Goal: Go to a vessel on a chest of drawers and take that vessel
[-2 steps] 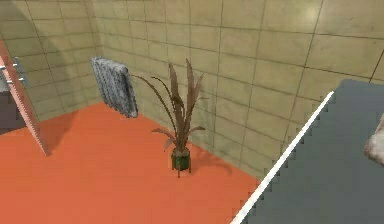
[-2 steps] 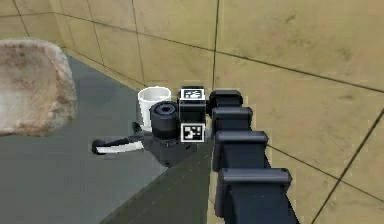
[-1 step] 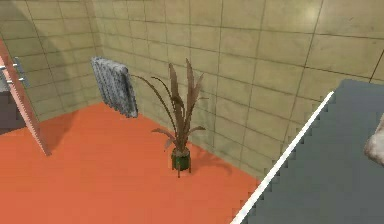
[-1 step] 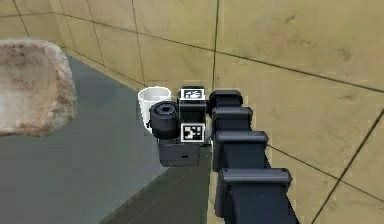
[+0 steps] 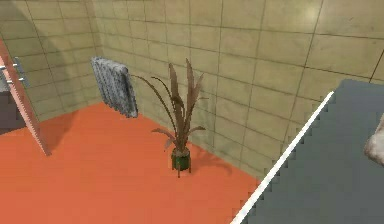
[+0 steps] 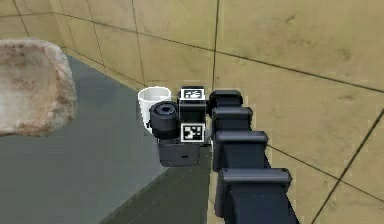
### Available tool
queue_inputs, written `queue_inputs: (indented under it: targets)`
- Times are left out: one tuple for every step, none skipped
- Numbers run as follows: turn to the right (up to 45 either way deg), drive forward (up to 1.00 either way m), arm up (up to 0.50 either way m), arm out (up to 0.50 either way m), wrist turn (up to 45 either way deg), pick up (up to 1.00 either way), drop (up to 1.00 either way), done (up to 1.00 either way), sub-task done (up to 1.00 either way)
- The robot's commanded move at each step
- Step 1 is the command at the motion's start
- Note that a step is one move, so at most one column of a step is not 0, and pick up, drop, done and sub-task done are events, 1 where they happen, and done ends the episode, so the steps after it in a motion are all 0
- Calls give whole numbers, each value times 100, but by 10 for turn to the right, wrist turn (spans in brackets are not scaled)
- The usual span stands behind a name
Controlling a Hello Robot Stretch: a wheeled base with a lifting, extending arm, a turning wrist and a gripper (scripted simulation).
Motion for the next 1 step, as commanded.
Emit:
queue_inputs:
  targets:
    - [0,0,0,0,0,0,0,100,0]
